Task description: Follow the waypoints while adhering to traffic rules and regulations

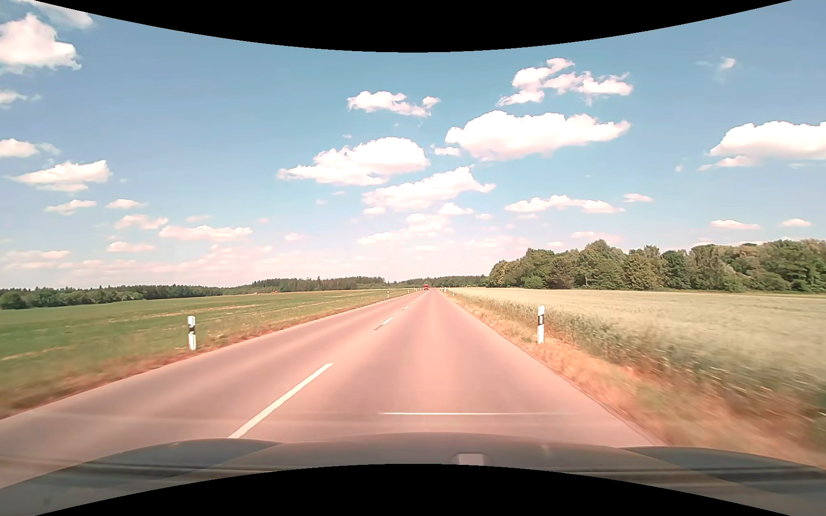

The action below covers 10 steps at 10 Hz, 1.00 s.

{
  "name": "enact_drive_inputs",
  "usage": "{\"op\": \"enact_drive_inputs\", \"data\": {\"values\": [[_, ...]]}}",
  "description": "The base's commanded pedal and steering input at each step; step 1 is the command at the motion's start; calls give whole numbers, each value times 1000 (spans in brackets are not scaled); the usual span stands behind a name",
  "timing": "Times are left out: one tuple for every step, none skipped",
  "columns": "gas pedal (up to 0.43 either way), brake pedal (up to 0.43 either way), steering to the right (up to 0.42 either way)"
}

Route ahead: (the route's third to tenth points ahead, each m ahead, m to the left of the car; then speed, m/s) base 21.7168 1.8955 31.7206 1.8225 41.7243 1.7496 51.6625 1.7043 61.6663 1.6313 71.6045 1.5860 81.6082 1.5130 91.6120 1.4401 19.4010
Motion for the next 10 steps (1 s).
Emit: {"op": "enact_drive_inputs", "data": {"values": [[248,0,-1],[248,0,-1],[248,0,-1],[248,0,0],[248,0,-1],[248,0,0],[248,0,-1],[248,0,-1],[248,0,-1],[260,0,-1]]}}
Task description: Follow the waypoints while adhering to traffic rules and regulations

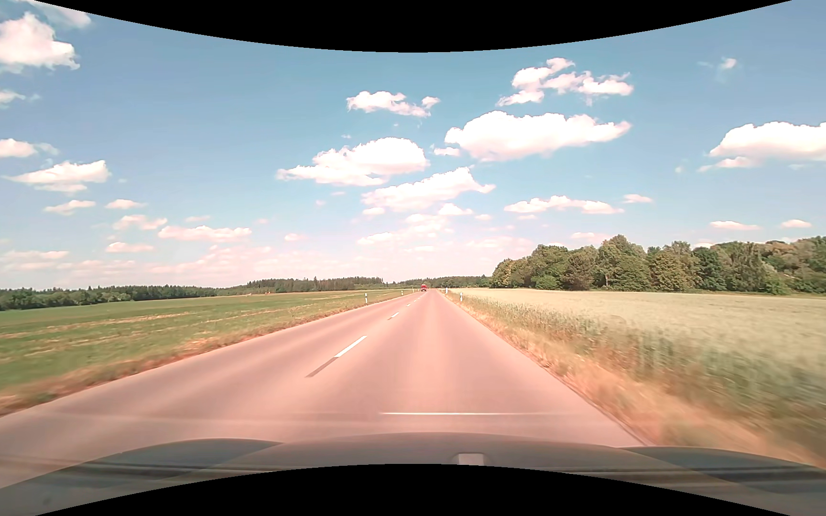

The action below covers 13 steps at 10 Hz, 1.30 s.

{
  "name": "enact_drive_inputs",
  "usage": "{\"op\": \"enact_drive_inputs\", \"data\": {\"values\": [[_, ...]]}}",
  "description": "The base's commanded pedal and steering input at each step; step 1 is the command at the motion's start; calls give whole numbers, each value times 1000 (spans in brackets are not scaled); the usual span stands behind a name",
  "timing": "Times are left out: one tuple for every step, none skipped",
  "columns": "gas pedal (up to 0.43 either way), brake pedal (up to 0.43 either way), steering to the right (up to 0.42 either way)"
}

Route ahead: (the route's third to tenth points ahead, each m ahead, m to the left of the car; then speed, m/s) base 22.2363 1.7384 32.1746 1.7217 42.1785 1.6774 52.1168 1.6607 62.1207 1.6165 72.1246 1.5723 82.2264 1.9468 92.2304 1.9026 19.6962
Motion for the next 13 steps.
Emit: {"op": "enact_drive_inputs", "data": {"values": [[260,0,-1],[260,0,-5],[260,0,-6],[260,0,-6],[260,0,-3],[260,0,-2],[260,0,-2],[260,0,-2],[260,0,-2],[260,0,-2],[260,0,-2],[260,0,-2],[260,0,-2]]}}
